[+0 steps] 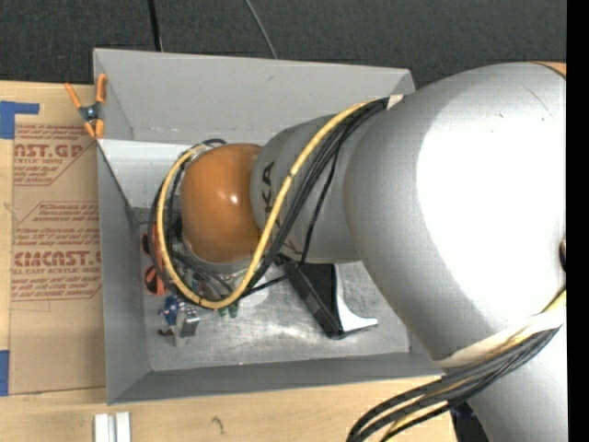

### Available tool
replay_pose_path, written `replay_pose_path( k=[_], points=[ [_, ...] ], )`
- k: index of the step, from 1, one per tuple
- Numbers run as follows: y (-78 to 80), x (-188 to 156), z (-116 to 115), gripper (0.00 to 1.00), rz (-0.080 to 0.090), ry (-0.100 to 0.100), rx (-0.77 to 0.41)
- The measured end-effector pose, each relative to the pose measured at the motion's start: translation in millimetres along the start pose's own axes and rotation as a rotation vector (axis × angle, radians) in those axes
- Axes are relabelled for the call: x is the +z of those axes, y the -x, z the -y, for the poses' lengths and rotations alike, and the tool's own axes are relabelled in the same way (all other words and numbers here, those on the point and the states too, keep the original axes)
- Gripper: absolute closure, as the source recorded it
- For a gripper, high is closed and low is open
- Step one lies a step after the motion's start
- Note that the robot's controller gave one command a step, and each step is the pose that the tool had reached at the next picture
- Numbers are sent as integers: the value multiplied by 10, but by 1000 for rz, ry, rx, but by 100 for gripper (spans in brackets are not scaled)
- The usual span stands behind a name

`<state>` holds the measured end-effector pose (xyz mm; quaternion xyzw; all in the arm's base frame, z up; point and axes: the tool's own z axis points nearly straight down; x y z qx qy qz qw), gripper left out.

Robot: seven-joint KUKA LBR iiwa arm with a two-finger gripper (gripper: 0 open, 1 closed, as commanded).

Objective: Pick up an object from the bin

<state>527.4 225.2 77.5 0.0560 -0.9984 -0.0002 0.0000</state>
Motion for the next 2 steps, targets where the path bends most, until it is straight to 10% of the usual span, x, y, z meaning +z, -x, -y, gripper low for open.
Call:
replay_pose_path(
  k=[1,2],
  points=[
    [279,-52,-189,100,1,1,176],
    [279,-52,-189,100,1,1,177]
  ],
)
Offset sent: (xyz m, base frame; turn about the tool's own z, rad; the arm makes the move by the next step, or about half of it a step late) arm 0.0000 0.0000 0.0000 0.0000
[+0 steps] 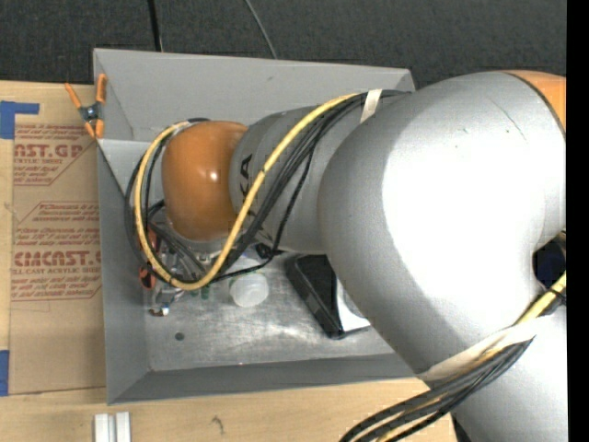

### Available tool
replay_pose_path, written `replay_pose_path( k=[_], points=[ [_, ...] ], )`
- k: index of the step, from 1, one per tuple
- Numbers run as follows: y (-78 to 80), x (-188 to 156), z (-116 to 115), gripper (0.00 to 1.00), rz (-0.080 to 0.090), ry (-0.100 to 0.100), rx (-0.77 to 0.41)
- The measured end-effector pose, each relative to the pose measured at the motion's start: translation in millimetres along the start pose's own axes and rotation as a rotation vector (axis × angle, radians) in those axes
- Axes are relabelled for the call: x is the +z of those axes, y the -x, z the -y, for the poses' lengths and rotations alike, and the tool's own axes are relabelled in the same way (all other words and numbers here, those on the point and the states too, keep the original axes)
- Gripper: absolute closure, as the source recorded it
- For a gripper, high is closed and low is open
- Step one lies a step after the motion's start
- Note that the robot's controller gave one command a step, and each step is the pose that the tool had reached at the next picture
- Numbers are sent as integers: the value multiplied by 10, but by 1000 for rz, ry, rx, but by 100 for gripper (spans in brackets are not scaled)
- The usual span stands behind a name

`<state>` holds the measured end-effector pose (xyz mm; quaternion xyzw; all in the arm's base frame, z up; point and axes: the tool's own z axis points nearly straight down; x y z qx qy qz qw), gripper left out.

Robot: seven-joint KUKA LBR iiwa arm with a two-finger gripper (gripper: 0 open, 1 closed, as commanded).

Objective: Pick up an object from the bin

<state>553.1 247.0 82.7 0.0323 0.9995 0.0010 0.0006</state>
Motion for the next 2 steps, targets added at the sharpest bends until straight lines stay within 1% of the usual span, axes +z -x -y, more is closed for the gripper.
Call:
replay_pose_path(
  k=[1,2],
  points=[
    [45,-1243,-2,100,0,-1,-34],
    [46,-1244,-4,0,1,0,-34]
  ],
)
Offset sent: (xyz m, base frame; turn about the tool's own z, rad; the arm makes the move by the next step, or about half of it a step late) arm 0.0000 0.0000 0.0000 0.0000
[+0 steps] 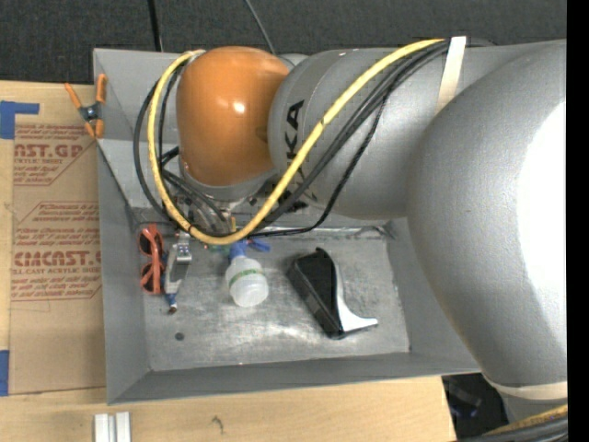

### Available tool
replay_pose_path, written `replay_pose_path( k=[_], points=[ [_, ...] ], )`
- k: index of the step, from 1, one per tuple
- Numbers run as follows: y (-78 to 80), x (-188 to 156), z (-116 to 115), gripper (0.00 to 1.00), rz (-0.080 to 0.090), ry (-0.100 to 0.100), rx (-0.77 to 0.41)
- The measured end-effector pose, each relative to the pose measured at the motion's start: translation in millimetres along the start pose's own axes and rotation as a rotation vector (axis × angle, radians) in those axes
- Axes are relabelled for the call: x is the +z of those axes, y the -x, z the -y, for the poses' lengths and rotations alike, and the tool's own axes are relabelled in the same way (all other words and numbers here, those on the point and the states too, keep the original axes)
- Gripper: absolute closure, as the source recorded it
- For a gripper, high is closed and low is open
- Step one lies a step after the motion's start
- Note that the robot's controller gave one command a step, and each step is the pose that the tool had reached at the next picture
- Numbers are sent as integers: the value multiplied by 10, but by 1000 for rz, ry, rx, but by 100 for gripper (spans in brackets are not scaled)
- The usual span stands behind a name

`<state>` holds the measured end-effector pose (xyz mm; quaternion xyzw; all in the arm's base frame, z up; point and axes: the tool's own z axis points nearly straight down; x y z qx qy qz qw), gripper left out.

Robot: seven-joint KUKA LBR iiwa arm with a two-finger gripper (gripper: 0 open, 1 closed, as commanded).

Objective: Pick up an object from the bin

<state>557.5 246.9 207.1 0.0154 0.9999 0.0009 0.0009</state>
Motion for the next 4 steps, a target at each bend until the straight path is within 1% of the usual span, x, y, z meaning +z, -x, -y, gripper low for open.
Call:
replay_pose_path(
  k=[1,2,3,4],
  points=[
    [0,-1,0,0,0,0,0],
    [250,560,86,0,7,3,20],
    [-320,504,200,0,-6,-4,-68],
    [-362,329,152,0,-6,-1,-138]
  ],
)
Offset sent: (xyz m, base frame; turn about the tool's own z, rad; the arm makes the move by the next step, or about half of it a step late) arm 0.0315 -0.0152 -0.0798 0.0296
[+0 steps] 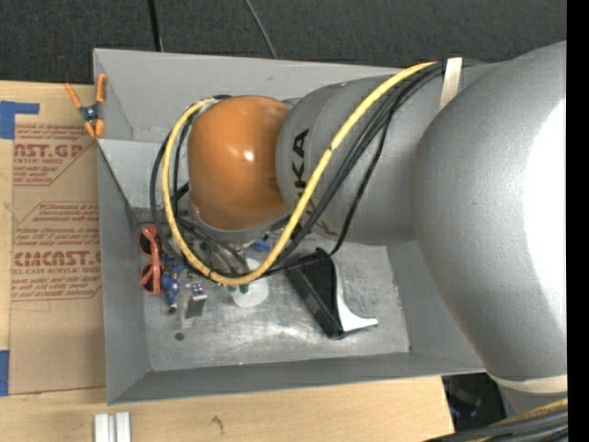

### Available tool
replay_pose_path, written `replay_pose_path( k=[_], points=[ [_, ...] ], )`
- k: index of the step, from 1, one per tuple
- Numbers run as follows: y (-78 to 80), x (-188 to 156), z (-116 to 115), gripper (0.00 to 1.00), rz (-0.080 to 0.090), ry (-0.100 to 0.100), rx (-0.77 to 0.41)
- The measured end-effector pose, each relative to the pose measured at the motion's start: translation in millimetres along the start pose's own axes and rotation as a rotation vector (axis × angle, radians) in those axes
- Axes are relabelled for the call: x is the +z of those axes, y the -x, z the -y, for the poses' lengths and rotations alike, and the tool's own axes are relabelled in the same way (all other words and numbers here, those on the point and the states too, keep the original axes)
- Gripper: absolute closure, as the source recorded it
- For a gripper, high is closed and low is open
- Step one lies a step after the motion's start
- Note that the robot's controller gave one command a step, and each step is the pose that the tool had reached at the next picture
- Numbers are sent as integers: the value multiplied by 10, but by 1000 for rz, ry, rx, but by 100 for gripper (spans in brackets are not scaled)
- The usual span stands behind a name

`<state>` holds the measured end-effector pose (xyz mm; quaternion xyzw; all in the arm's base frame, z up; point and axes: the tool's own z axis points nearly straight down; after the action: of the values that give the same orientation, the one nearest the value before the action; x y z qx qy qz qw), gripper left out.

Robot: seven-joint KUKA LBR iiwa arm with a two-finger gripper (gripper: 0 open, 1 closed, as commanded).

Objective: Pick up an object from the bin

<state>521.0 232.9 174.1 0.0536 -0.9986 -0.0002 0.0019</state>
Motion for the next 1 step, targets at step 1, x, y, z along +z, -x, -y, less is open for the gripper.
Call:
replay_pose_path(
  k=[1],
  points=[
    [203,3,-17,0,7,1,135]
  ],
)
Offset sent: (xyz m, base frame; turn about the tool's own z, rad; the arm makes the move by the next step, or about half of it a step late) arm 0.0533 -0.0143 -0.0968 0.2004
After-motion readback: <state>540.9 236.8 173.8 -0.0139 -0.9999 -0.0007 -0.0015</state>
